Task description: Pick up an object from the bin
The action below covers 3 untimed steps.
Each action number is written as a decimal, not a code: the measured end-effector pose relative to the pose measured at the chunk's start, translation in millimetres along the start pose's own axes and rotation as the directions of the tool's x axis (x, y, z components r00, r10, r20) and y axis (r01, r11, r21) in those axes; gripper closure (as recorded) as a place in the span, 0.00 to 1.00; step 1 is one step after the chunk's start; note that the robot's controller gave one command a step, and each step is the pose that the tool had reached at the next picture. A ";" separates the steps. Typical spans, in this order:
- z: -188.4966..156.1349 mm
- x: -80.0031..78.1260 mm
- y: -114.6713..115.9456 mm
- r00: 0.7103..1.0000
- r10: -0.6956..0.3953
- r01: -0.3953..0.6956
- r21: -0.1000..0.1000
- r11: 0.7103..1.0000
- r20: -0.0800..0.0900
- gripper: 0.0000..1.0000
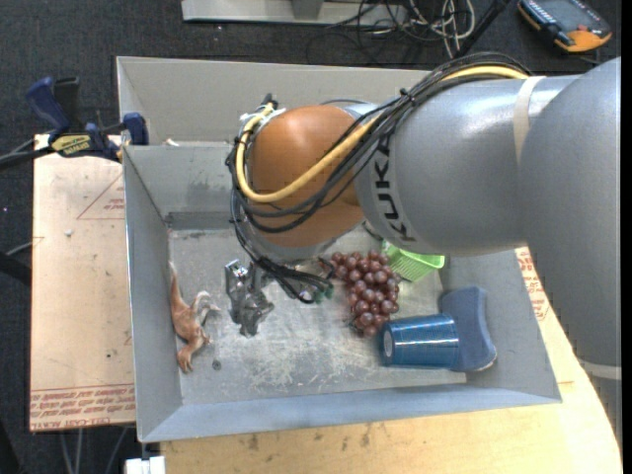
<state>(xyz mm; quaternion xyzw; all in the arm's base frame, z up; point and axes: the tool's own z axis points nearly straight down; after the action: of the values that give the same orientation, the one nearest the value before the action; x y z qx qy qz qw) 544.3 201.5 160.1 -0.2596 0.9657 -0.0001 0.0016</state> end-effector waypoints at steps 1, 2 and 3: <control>-8.8 -20.7 9.2 0.986 -0.169 0.169 -0.002 0.986 0.000 1.00; -16.7 18.7 -53.7 0.987 -0.158 0.158 -0.002 0.987 -0.003 0.00; -17.0 17.6 -52.2 0.987 -0.161 0.161 -0.002 0.987 -0.001 0.00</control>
Offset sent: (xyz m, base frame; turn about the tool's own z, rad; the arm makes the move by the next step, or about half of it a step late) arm 0.0105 -0.0545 0.0171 -0.1643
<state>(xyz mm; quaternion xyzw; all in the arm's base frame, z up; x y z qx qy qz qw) 555.1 147.5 177.0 -0.3367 0.9416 0.0007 0.0006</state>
